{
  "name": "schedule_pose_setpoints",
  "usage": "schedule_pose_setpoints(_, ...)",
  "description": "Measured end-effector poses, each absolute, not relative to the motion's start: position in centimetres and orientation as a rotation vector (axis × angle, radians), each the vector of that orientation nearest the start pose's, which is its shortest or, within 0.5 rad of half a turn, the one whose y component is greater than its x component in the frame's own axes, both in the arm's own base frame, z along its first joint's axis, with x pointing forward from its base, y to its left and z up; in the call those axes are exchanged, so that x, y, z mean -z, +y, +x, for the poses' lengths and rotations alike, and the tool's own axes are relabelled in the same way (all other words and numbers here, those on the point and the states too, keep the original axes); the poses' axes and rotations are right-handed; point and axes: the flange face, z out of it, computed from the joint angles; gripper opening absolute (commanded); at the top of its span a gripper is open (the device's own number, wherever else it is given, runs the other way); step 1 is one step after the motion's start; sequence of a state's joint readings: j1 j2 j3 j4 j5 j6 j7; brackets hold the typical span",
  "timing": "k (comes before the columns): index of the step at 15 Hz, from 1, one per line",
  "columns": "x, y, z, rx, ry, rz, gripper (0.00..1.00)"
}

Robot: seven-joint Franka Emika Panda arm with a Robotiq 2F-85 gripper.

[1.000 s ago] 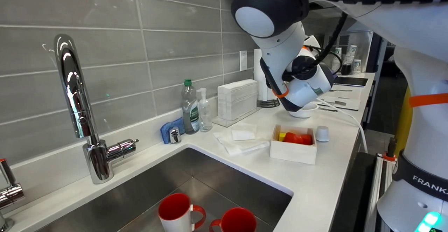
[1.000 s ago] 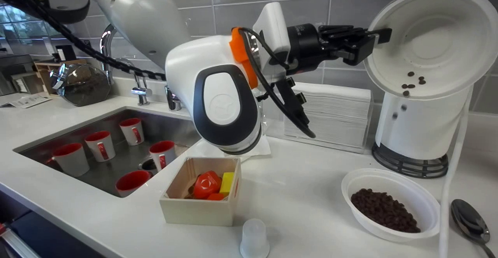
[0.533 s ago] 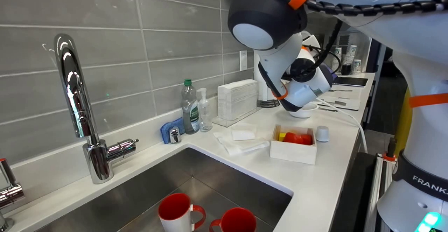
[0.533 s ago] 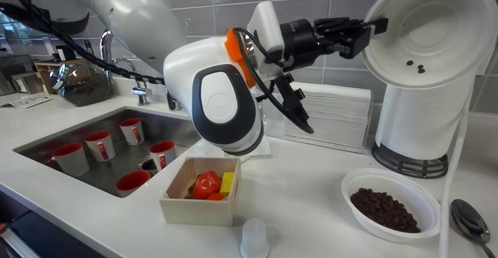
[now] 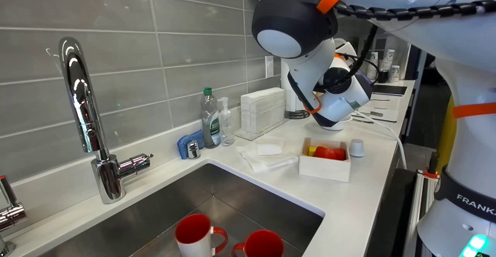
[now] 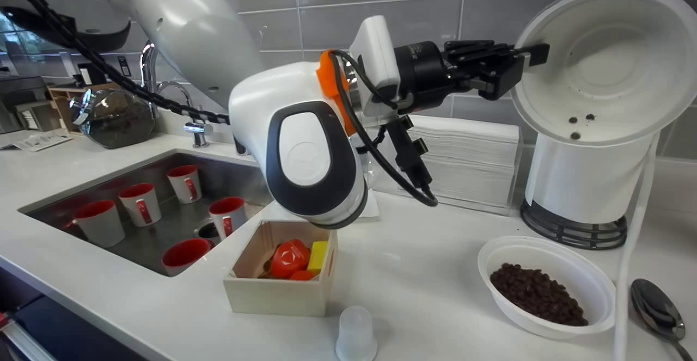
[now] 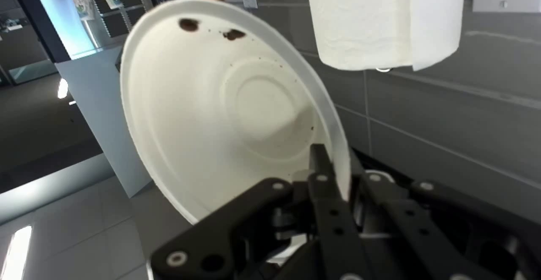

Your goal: Pour the contents in the bowl into the other bowl

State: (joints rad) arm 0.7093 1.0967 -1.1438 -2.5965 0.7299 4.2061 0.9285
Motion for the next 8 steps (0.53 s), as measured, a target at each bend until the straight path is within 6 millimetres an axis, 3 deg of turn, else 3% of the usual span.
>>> schedule_pose_setpoints(3,-30.0,-23.9,38.3,-1.784,-1.009,1.487,0.00)
schedule_pose_setpoints(8,-33.2,-24.6,38.6,-1.748,-1.039,1.523,0.00)
